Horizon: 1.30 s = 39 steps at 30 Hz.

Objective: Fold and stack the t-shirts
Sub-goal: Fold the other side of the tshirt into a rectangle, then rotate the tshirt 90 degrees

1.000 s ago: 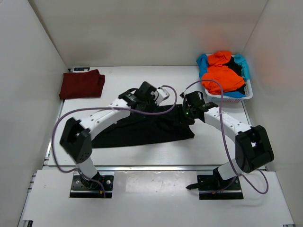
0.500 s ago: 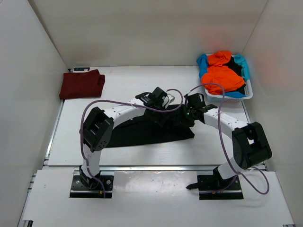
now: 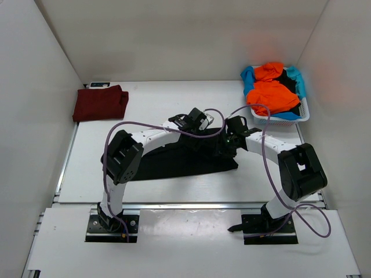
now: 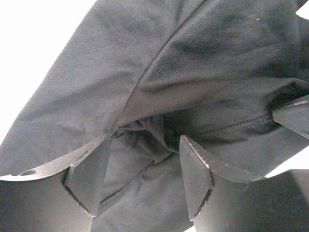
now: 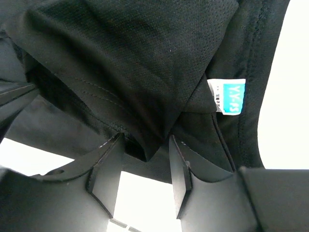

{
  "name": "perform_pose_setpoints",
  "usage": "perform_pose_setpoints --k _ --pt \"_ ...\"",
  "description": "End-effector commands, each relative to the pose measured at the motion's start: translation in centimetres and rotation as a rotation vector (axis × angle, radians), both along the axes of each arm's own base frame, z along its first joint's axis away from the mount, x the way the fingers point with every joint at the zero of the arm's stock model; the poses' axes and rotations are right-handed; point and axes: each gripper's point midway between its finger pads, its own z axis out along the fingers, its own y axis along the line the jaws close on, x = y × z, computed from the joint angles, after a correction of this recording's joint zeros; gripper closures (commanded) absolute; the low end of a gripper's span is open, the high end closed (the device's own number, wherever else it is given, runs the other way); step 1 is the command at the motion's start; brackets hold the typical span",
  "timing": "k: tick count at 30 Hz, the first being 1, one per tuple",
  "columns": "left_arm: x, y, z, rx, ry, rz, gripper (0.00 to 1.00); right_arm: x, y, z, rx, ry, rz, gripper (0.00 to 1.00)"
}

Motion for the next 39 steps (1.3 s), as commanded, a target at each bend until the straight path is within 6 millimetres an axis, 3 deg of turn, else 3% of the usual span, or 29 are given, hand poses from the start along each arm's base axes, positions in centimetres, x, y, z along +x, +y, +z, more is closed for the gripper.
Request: perform_pose_setpoints --k 1,6,9,12,14,16,17,19,22,28,31,35,37,39 --pt "0.4 0.3 -0.9 0.023 -0.009 0.019 0.31 1.3 0.9 1.1 0.020 -0.039 0.006 0.61" --pt "-0.5 0.4 -1.3 0.014 0.029 0.005 0.31 1.5 0.7 1.3 0.031 -0.039 -0.011 0.63" --pt "-0.1 0.8 -1.6 0.047 -0.005 0.022 0.33 1.5 0.6 1.2 0.024 -0.043 -0.003 0.65" --pt "0.4 1.1 -2.0 0.064 -0.019 0.037 0.39 1.6 0.8 1.1 0.032 -0.047 0.000 0.75" --pt "0.8 1.1 -1.7 0.066 -0.035 0.042 0.50 1.3 0.8 1.0 0.029 -0.039 0.012 0.82" --pt "0.9 1.1 -1.6 0.056 -0.023 0.050 0.76 1.4 0.5 0.6 0.028 -0.022 0.001 0.96" --pt "1.0 1.2 -1.8 0.044 -0.012 0.056 0.89 1.5 0.3 0.4 0.024 -0.024 -0.003 0.99" --pt "0.3 1.7 -1.8 0.048 0.007 0.056 0.99 1.3 0.1 0.3 0.020 -0.018 -0.008 0.99" --pt "0.0 2.7 -1.3 0.033 0.030 0.057 1.00 1.8 -0.1 0.4 0.014 -0.033 -0.018 1.00" --pt "-1.0 4.3 -2.5 0.032 0.080 0.086 1.00 1.4 -1.2 -0.5 -0.068 -0.018 -0.013 1.00" --pt "-0.5 5.3 -2.5 0.039 0.076 0.125 1.00 1.3 -1.6 -0.3 -0.083 -0.022 -0.024 1.00" --pt "-0.8 4.9 -2.1 -0.015 0.121 0.104 1.00 1.8 -1.2 0.3 -0.042 -0.061 -0.019 1.00" --pt "-1.8 4.1 -1.9 -0.056 0.166 0.067 0.92 1.4 0.1 0.7 0.012 -0.080 0.042 0.95" --pt "-3.0 3.7 -1.7 -0.087 0.205 0.030 0.83 1.5 1.2 1.7 0.039 -0.124 0.095 0.79"
